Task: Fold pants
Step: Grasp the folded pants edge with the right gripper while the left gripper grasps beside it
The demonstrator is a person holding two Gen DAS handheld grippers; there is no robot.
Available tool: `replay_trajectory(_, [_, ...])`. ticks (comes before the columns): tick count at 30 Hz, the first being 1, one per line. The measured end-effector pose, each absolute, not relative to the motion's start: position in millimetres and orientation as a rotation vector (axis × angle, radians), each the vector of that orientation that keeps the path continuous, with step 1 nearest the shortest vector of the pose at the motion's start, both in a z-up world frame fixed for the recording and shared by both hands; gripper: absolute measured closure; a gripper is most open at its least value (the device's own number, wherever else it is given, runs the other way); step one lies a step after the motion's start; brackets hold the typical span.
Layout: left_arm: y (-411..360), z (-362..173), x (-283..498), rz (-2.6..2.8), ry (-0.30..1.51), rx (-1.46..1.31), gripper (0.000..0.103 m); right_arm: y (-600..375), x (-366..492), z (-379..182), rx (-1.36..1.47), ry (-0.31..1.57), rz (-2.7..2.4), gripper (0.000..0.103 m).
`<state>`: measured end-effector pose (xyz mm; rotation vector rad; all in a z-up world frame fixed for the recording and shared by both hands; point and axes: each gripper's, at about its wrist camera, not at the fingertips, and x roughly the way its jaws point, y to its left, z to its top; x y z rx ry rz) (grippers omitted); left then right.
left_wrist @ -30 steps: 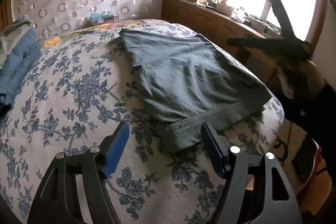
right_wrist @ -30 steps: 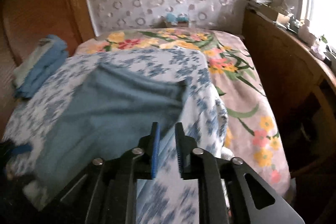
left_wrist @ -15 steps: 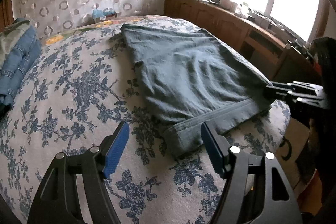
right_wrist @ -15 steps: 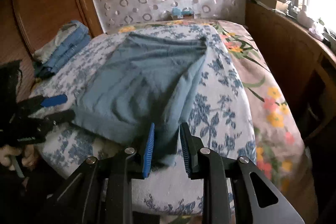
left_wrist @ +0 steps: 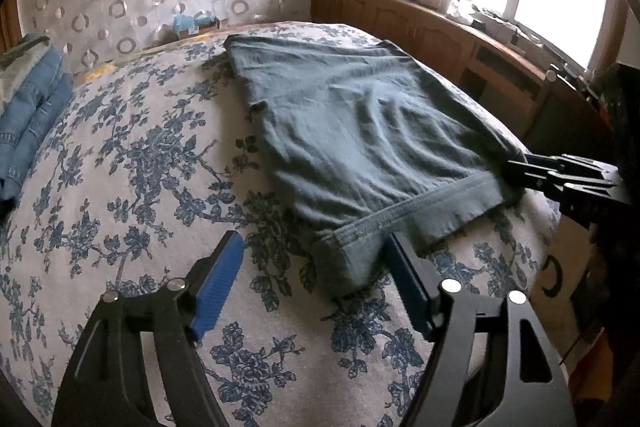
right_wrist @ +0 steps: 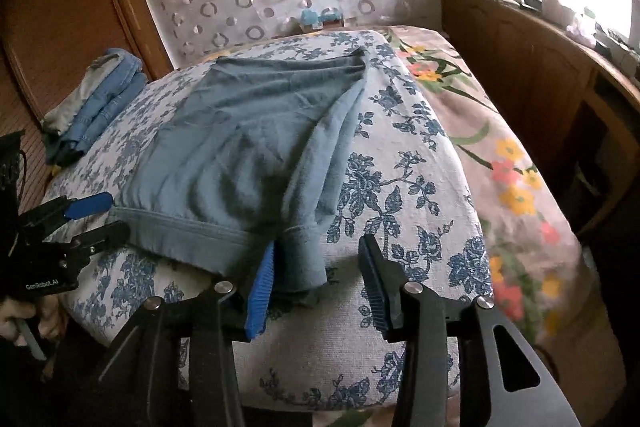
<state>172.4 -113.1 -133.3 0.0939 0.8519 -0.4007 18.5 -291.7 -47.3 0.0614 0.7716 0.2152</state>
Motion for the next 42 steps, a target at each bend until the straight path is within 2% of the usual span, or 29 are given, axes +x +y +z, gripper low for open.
replay_trajectory(7, [-121, -134, 173, -0.395, 0.870, 0.146, 0.021, -288, 9, -53, 0.076, 0.738, 0.233, 0.060])
replay_trajectory(17, [-110, -132, 175, -0.423, 0.866, 0.058, 0.022, -285, 7, -57, 0.122, 0.727, 0.264, 0.060])
replay_trajectory(19, [-107, -131, 175, -0.430, 0.865, 0.024, 0.024, -287, 8, -58, 0.134, 0.727, 0.269, 0.060])
replay_trajectory(22, [-104, -127, 174, -0.441, 0.851, -0.005, 0.034, -284, 7, -58, 0.125, 0.722, 0.262, 0.063])
replay_trajectory(24, [-104, -124, 173, -0.439, 0.842, -0.005, 0.048, -282, 6, -58, 0.106, 0.715, 0.247, 0.066])
replay_trajectory(26, [-104, -123, 173, -0.437, 0.840, -0.011, 0.052, -281, 6, -59, 0.102, 0.711, 0.244, 0.069])
replay_trajectory(40, [-119, -130, 173, -0.485, 0.884, -0.016, 0.053, -288, 4, -62, 0.140, 0.688, 0.275, 0.083])
replay_trajectory(41, [-120, -130, 173, -0.485, 0.883, -0.020, 0.054, -288, 3, -62, 0.144, 0.684, 0.282, 0.085])
replay_trajectory(42, [-119, -130, 173, -0.486, 0.882, -0.028, 0.060, -289, 3, -61, 0.147, 0.680, 0.287, 0.086])
